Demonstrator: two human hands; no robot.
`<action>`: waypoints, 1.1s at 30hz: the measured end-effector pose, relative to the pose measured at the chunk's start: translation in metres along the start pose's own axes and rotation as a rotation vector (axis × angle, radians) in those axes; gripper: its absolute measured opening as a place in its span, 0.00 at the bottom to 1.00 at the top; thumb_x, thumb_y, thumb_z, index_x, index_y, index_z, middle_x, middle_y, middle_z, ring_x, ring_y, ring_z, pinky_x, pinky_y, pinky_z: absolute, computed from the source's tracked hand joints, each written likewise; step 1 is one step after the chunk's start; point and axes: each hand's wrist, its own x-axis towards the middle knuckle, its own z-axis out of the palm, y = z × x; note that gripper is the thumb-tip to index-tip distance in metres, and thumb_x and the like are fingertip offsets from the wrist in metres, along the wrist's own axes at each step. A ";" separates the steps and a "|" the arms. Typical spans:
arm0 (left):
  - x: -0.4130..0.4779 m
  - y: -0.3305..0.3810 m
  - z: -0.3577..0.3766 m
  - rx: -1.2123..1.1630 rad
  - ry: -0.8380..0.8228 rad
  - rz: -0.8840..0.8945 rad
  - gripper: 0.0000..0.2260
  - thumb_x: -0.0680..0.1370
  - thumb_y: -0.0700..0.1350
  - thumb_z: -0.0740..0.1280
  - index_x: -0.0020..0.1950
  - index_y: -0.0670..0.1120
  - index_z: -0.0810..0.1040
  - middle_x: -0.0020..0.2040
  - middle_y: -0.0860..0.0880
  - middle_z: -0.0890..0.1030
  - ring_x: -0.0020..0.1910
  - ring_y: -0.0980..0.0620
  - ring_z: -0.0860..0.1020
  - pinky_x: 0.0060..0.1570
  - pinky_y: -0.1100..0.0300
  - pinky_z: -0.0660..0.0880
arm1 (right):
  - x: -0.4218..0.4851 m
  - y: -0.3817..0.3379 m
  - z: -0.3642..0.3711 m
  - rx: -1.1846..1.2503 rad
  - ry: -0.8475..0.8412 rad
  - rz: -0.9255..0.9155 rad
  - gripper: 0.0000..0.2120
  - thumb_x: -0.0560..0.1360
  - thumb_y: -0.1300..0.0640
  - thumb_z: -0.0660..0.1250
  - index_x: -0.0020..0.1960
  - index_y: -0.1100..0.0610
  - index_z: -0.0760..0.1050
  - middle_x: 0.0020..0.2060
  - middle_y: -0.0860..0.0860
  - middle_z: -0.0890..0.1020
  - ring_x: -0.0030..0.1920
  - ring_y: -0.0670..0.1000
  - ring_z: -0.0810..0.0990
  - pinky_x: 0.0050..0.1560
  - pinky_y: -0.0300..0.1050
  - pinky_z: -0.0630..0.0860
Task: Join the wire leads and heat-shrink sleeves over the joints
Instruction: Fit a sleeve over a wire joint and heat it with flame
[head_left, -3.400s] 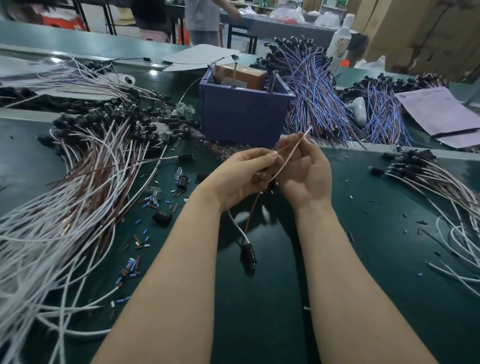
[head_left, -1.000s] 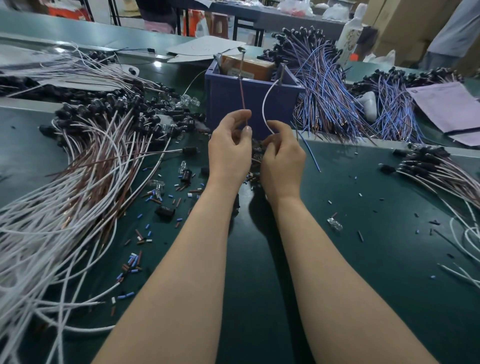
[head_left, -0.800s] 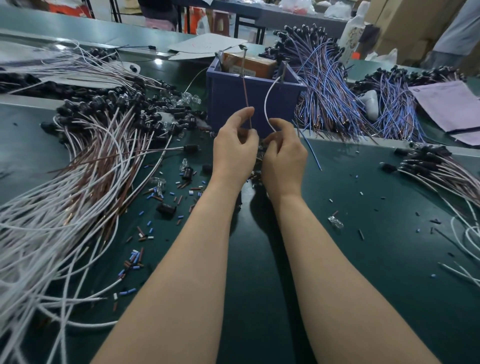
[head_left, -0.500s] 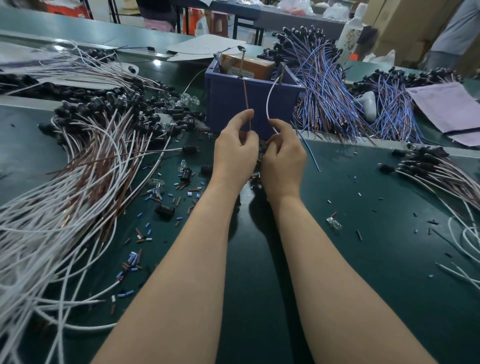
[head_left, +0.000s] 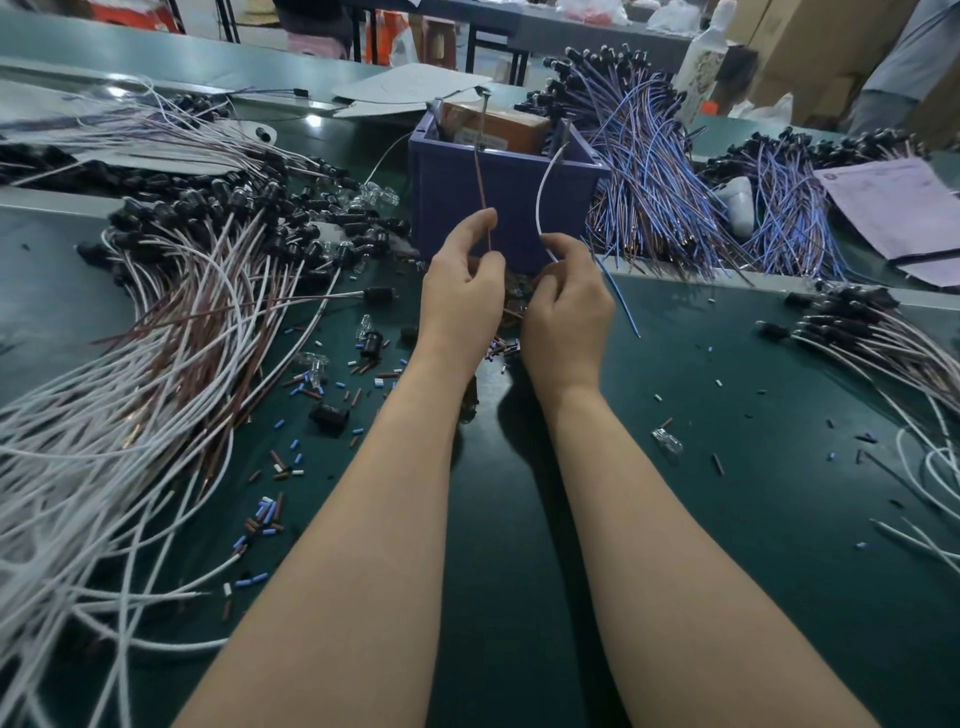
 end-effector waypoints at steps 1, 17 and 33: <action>0.000 0.002 -0.001 0.002 -0.006 -0.004 0.18 0.79 0.35 0.58 0.68 0.43 0.71 0.60 0.52 0.76 0.45 0.75 0.73 0.45 0.80 0.68 | 0.000 0.000 0.000 0.003 -0.002 0.002 0.17 0.76 0.67 0.57 0.62 0.59 0.75 0.54 0.54 0.81 0.52 0.54 0.78 0.44 0.34 0.63; 0.001 0.011 -0.012 -0.285 -0.013 -0.177 0.15 0.80 0.35 0.55 0.63 0.44 0.74 0.59 0.50 0.78 0.39 0.59 0.71 0.37 0.69 0.68 | -0.001 -0.002 -0.003 -0.006 -0.032 0.007 0.19 0.76 0.68 0.56 0.63 0.58 0.74 0.47 0.57 0.80 0.49 0.54 0.77 0.44 0.37 0.64; 0.003 0.013 -0.004 -0.278 -0.037 -0.184 0.16 0.81 0.35 0.54 0.66 0.42 0.73 0.65 0.47 0.76 0.46 0.58 0.72 0.45 0.70 0.70 | 0.000 -0.001 -0.002 0.019 -0.016 0.021 0.17 0.76 0.68 0.57 0.62 0.59 0.75 0.48 0.57 0.81 0.50 0.55 0.77 0.45 0.36 0.64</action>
